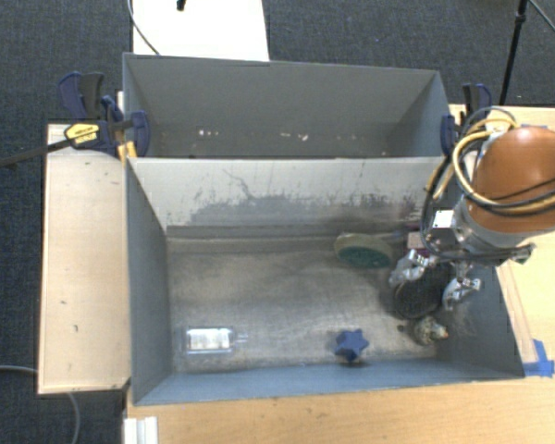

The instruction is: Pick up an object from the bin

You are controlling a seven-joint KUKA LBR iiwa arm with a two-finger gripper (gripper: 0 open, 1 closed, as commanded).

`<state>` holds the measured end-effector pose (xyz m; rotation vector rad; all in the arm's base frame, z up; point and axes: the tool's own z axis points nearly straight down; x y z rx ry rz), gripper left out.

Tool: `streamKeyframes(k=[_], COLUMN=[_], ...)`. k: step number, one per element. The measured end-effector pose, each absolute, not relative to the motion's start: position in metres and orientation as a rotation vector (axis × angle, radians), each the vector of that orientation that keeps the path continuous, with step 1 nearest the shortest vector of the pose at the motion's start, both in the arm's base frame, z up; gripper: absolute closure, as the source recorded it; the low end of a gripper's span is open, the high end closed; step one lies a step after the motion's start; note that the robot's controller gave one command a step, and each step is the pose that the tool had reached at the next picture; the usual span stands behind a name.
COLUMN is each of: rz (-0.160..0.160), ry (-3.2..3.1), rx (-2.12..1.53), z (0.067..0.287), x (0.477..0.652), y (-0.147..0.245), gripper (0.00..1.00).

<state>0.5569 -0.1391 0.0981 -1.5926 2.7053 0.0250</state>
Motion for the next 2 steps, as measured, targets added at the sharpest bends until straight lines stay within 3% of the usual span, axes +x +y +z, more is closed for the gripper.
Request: streamKeyframes(k=[1,2], rz=[0.022,-0.006], ry=[2.711,2.215], rx=[-1.585,-2.222], z=[0.098,0.298], x=[0.557,0.555], y=[-0.141,-0.143], gripper=[1.0,1.0])
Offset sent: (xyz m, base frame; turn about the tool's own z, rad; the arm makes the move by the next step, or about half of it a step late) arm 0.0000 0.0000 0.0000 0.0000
